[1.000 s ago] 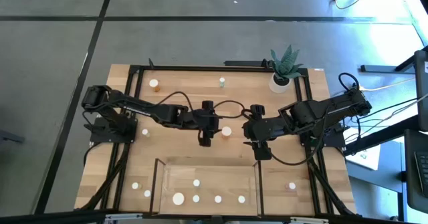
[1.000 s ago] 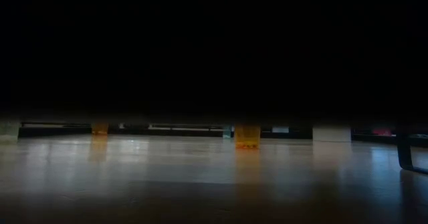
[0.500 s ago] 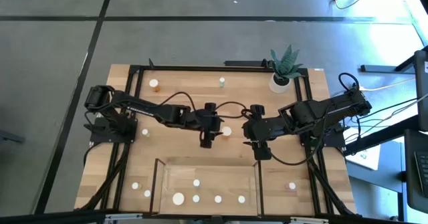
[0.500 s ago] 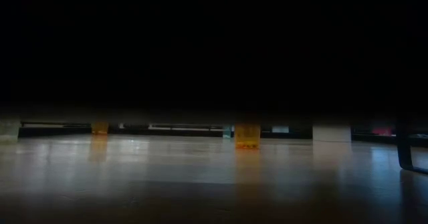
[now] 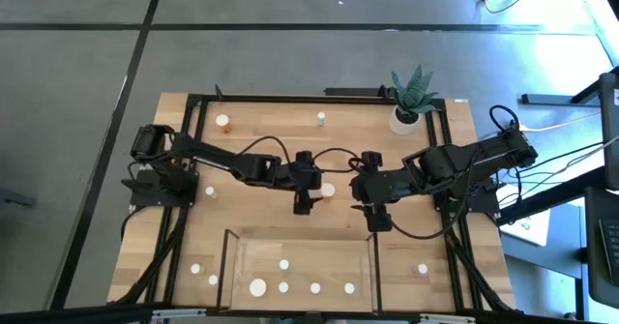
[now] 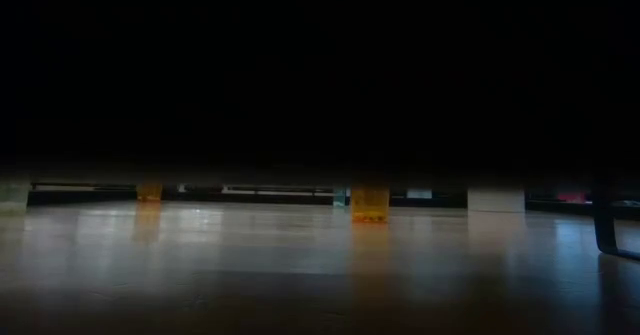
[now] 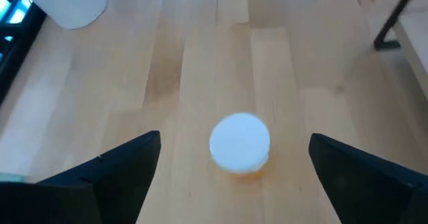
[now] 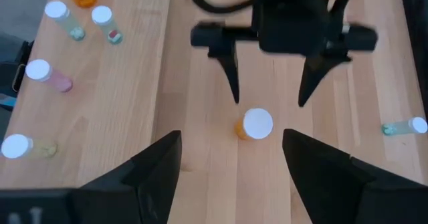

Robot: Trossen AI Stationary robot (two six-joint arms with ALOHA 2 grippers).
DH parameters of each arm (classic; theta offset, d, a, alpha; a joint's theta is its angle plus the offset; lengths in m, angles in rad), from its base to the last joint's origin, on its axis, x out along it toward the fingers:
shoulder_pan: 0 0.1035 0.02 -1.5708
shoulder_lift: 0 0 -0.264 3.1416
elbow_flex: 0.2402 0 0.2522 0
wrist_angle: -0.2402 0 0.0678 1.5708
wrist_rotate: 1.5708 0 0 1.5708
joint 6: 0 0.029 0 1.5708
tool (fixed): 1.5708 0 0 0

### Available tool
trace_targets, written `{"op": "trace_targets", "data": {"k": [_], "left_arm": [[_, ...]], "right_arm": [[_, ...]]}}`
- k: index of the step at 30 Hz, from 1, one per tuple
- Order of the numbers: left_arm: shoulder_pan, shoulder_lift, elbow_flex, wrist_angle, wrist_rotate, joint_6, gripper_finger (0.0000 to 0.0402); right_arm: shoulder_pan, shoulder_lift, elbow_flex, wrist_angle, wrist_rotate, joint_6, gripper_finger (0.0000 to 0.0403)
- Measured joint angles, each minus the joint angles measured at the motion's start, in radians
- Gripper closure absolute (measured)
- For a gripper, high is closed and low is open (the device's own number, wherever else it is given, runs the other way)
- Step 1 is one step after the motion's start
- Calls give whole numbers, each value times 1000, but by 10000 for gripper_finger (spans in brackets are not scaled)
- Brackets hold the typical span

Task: Pick and place medicine bottles onto shelf by color
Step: Put the bottom orange pill bottle on the shelf aligned with the other orange pill bottle

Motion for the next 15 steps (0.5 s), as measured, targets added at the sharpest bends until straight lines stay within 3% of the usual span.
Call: {"op": "trace_targets", "data": {"k": [15], "left_arm": [[31, 126, 0, 115, 47, -38, 15]], "right_arm": [[0, 0, 0, 23, 0, 0, 141]]}}
